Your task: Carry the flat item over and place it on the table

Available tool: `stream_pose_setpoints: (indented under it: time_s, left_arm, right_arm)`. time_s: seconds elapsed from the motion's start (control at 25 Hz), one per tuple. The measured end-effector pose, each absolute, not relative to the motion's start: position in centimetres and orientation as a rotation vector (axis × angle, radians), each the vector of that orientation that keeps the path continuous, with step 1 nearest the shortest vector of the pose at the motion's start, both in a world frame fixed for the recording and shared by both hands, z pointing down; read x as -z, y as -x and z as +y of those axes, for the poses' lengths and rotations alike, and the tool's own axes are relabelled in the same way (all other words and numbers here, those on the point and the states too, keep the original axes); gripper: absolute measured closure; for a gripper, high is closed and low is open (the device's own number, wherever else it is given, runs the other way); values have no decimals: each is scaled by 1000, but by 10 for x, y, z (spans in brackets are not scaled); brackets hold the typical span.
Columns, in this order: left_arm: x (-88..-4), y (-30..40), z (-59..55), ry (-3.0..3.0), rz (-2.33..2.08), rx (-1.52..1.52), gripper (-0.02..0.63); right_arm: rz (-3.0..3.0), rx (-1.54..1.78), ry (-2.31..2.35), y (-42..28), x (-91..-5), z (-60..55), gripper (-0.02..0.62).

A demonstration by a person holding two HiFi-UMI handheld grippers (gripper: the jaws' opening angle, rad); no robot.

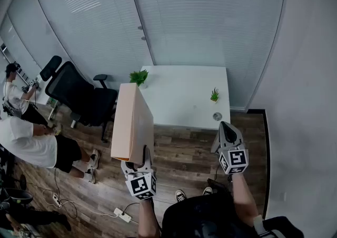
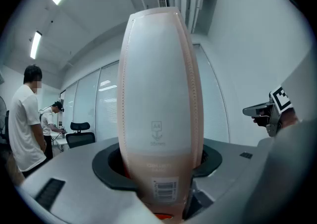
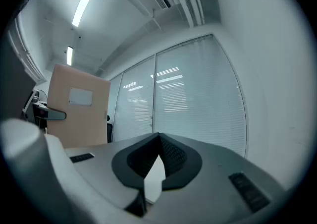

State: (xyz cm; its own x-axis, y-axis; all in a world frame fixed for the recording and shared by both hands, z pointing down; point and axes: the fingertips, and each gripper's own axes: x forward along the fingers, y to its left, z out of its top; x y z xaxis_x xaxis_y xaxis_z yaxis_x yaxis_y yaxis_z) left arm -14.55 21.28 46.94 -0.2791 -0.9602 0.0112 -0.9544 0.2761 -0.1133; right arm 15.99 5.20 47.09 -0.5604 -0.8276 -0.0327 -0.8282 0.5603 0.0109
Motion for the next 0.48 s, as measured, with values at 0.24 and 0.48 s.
stream_pose_setpoints:
  time_s: [0.24,0.48]
  left_arm:
    - [-468,146,216,1851,2460,161,337]
    - [-468,150,216,1849,2461,155,337]
  right_arm:
    - [2762,-43,1461,-158,-470,56,592]
    - [2770,-83,1435,-150,-468,59,592]
